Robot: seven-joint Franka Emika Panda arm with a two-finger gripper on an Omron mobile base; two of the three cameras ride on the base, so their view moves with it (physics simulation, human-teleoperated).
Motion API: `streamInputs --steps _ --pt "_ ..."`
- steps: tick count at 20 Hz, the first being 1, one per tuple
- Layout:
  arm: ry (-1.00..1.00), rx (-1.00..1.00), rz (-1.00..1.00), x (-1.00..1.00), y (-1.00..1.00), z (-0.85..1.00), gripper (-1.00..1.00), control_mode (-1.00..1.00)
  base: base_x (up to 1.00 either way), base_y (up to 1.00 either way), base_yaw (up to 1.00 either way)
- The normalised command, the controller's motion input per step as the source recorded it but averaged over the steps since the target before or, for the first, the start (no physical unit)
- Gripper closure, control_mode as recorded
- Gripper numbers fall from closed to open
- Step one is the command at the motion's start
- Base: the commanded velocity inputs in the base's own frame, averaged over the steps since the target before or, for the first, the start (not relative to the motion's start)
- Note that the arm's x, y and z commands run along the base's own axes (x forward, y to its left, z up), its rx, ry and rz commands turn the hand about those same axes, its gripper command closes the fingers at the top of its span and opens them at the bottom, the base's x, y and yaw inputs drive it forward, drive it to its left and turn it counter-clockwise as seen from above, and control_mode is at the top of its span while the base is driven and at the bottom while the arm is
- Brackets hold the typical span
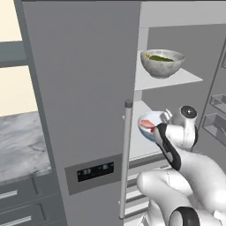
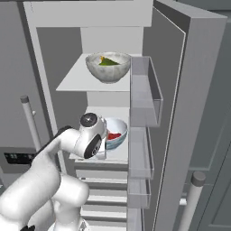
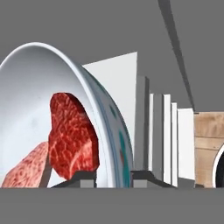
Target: Place the bowl with the cucumber and lime on the top shelf of the fridge. Place the bowl with the steaks on the second highest shelf of the fridge.
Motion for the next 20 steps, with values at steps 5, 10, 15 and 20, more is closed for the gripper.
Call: streamInputs --steps 5,10,15,20 --pt "0.12 0.03 0.00 0.92 -0.16 -0.68 1.00 -1.00 0.00 0.00 0.00" --pt "0.07 0.00 -0.01 0.81 0.00 -0.03 1.00 -1.00 0.00 0.00 0.00" --pt "0.06 0.02 -0.04 -0.31 -0.03 0.85 -1.00 -1.00 0.00 0.00 0.00" --pt "-0.08 0.00 -0.05 -0.96 -0.07 0.99 -1.00 -1.00 0.00 0.00 0.00"
